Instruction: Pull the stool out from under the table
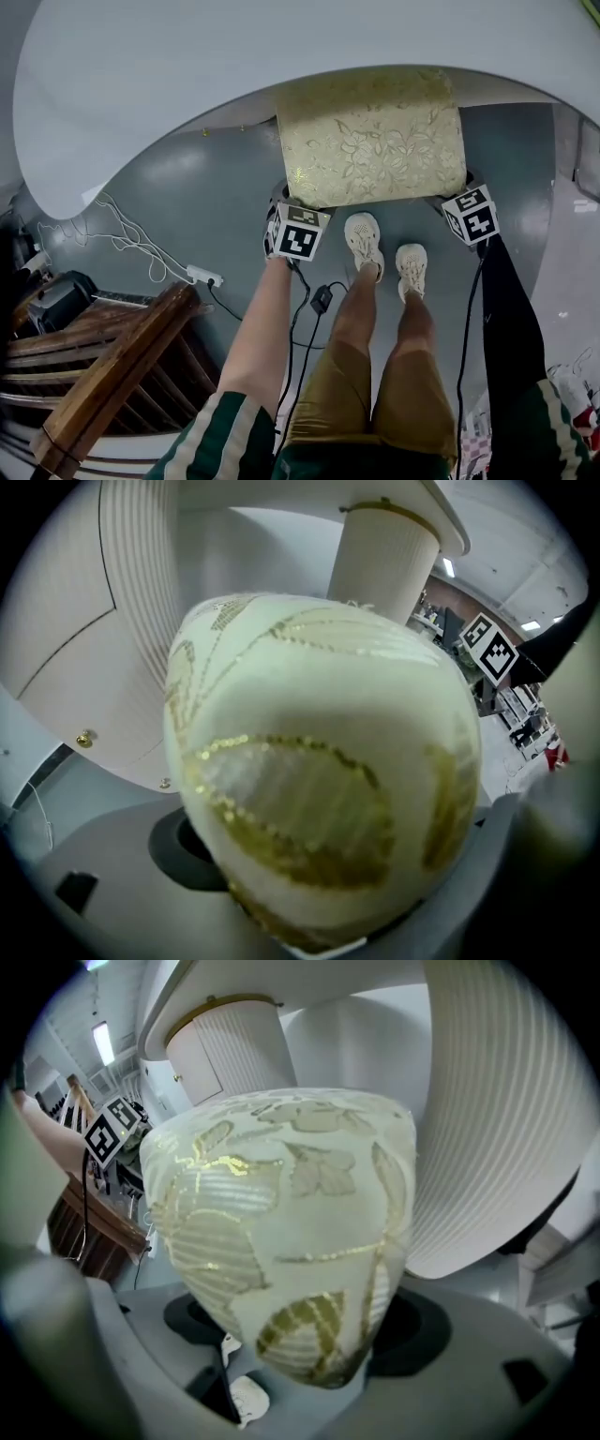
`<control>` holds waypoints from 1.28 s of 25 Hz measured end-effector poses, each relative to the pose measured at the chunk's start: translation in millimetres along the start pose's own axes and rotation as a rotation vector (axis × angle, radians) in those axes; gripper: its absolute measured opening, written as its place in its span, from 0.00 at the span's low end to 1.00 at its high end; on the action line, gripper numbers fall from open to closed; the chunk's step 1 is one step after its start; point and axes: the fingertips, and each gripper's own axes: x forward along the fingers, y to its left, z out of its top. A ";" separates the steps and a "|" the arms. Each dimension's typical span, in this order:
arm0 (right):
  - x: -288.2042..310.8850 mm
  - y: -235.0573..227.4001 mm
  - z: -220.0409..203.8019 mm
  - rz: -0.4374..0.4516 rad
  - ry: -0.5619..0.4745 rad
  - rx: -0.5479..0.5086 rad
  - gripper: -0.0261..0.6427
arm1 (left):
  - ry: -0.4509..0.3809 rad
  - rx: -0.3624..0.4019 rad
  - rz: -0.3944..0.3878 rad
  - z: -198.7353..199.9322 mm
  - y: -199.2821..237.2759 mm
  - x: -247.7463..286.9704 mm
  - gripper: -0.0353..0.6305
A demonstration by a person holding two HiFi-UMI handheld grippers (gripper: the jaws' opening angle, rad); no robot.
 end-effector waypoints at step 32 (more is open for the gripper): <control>11.0 -6.8 -3.7 0.130 0.078 -0.030 0.68 | 0.134 -0.117 0.014 -17.5 -14.6 -1.9 0.72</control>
